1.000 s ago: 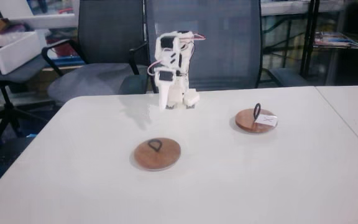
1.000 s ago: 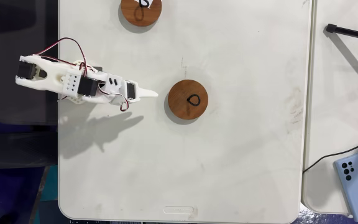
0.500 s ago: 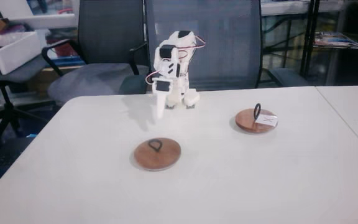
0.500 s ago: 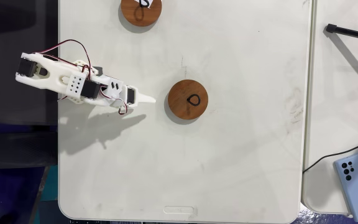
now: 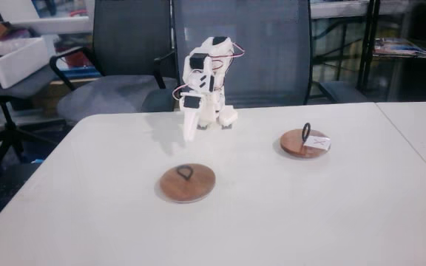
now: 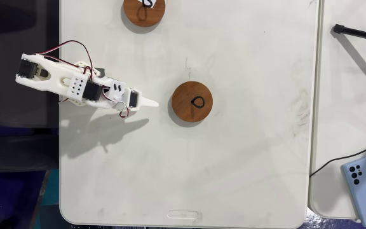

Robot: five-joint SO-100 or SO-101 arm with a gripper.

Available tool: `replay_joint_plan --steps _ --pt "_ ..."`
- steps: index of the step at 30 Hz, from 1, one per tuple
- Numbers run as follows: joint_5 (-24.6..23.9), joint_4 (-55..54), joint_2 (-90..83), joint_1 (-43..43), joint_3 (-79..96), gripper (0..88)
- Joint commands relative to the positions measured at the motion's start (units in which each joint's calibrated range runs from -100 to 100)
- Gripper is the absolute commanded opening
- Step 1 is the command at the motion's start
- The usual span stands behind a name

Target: Pick the lid with the red cross and place it on the side.

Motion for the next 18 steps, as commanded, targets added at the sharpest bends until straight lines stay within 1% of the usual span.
replay_joint_plan --steps 1,3,5,9,18 --pt "-0.28 -0.48 -0.25 -0.19 -0.2 26.2" --pt "-0.28 -0.48 -0.25 -0.19 -0.2 23.5" --pt "-0.18 -0.48 -0.25 -0.19 -0.2 18.0" --pt "-0.13 -0.48 -0.25 0.04 -0.2 0.7" --pt "-0.13 -0.48 -0.33 -0.19 0.16 0.7"
